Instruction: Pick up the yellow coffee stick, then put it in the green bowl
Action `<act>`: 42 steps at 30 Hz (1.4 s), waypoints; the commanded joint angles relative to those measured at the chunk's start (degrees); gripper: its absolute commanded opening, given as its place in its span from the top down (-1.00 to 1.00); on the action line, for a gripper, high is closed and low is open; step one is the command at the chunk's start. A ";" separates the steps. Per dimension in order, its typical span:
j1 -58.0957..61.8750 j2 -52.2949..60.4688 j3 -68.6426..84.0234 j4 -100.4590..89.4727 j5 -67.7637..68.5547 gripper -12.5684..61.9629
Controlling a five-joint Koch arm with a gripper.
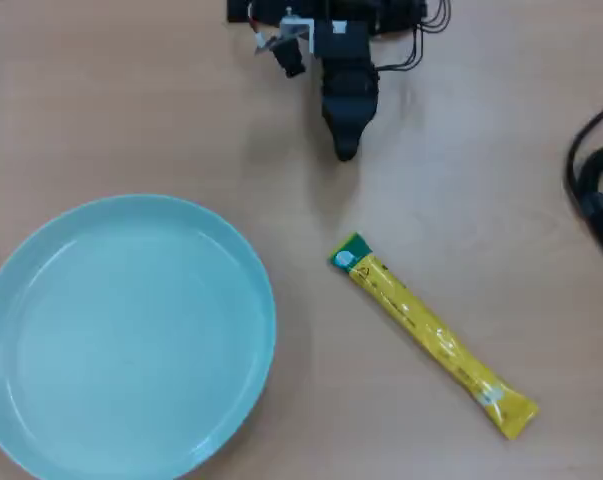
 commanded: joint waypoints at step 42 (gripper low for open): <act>-13.45 -17.58 -68.12 58.45 -3.34 -0.68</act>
